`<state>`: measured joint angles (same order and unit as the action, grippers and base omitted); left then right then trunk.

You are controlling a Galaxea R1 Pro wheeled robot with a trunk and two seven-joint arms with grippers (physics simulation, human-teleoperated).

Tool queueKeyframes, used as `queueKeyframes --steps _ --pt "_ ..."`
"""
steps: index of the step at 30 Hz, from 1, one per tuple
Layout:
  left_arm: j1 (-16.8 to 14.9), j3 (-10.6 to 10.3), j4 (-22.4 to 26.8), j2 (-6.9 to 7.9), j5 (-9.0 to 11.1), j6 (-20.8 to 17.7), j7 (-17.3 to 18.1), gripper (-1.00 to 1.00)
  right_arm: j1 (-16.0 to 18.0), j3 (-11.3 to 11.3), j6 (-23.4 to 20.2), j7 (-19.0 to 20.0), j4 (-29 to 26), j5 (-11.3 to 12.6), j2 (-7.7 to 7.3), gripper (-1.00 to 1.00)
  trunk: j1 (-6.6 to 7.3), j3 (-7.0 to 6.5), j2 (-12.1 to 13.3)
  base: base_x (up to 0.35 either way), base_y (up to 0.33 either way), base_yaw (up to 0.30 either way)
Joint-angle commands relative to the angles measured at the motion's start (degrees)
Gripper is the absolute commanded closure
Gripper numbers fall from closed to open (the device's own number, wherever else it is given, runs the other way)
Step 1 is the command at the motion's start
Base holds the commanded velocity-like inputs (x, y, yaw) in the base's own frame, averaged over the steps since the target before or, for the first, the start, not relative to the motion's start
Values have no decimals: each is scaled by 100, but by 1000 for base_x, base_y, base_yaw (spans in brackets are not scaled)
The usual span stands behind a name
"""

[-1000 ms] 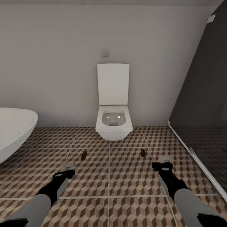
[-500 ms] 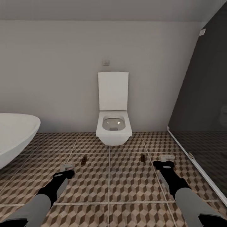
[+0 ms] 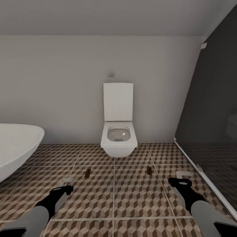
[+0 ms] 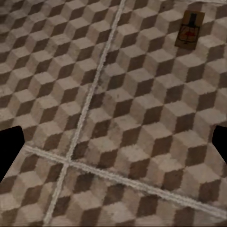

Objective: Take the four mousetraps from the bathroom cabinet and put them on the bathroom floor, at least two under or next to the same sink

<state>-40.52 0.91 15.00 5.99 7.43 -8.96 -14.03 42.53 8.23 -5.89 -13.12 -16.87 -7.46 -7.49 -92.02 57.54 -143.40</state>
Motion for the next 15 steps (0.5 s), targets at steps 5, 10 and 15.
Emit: queueKeyframes --steps 5,10,15 --pt "0 3 -371 52 66 0 -11 -100 1 99 240 5 531 -61 -221 -100 14 -106 5 0 0 0" --pt "0 0 -708 58 64 20 -8 -100 1 120 442 6 930 -62 -311 -100 27 -217 12 0 0 0" --pt "0 0 -1110 54 69 138 -10 -100 -4 130 719 10 1447 -66 -362 -100 78 -320 96 0 0 0"
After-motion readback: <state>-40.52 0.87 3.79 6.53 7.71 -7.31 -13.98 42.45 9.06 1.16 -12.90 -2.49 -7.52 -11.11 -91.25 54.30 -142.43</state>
